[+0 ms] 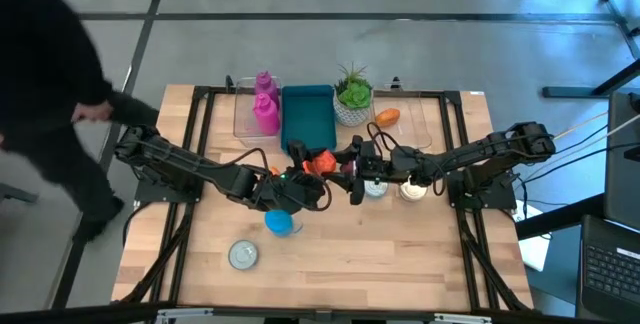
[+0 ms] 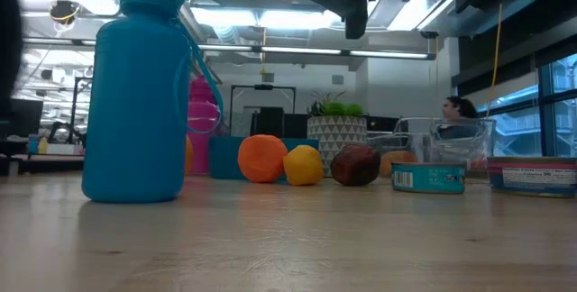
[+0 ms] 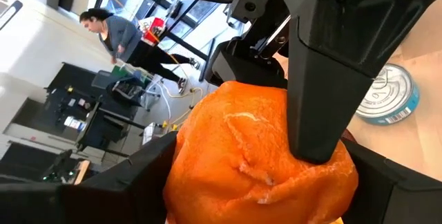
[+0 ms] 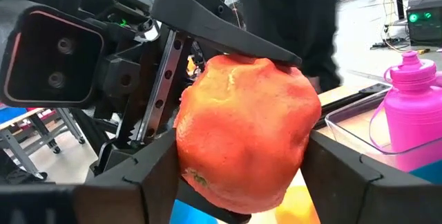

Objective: Pick & Place Food Item
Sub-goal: Put the left orange into the right transparent bin

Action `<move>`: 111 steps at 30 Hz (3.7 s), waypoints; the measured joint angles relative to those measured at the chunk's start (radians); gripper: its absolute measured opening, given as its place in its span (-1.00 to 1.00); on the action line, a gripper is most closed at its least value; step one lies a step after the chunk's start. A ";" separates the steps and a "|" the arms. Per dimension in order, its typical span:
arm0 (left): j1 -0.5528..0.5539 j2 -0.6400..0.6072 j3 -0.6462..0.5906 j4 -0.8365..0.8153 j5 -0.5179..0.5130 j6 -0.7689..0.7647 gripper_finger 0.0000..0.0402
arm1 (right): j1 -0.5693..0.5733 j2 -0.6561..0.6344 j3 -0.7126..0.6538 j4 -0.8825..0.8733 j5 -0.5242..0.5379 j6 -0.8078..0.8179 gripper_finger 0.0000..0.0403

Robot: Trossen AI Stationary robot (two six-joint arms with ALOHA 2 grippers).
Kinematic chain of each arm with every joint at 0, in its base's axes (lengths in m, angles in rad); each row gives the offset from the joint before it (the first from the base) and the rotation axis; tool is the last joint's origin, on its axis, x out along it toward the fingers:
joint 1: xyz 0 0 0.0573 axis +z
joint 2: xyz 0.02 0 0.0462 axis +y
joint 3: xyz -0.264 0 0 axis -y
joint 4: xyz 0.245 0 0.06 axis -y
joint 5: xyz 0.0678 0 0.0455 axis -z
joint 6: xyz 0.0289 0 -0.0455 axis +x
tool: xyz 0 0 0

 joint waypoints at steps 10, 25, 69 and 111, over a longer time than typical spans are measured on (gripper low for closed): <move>-0.001 -0.003 0.000 0.013 -0.061 -0.002 0.48 | -0.002 0.000 0.003 -0.005 0.002 -0.015 0.25; -0.037 -0.007 0.002 0.040 -0.077 0.038 0.97 | -0.007 0.001 0.036 -0.047 0.002 -0.055 0.25; 0.195 -0.516 -0.596 0.632 0.802 -0.232 0.97 | -0.387 -0.458 0.192 -1.479 0.215 -0.066 0.25; 0.236 -0.494 -0.778 0.834 0.808 -0.447 0.96 | -0.719 -0.075 0.374 -1.726 0.241 -0.217 0.25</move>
